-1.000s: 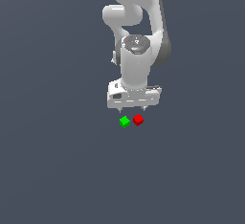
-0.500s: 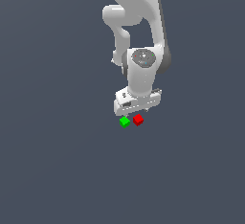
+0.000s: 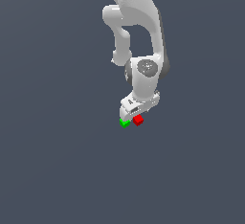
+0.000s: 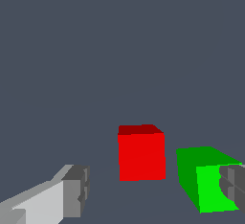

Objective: Stack the red cube on top of the green cube.

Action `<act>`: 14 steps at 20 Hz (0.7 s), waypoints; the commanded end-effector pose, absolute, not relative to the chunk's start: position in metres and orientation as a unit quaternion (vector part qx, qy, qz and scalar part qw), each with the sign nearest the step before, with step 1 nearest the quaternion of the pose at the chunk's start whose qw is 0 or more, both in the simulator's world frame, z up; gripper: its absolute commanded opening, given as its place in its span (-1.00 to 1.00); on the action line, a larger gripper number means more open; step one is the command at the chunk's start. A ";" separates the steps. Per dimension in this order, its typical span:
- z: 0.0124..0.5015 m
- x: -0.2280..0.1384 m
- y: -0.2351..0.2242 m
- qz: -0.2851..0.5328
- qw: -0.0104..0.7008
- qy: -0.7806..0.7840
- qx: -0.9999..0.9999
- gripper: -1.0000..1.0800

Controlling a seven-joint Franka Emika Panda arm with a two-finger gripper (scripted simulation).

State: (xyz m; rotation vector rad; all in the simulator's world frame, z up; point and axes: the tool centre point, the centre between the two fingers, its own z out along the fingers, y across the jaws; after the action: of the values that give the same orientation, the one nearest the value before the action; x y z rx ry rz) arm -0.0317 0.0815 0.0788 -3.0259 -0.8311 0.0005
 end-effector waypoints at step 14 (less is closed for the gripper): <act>0.062 -0.035 0.084 0.000 0.000 -0.286 -0.958 0.92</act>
State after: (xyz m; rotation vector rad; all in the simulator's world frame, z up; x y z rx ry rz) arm -0.0349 0.0837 0.0653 -3.0103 -0.8979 -0.0008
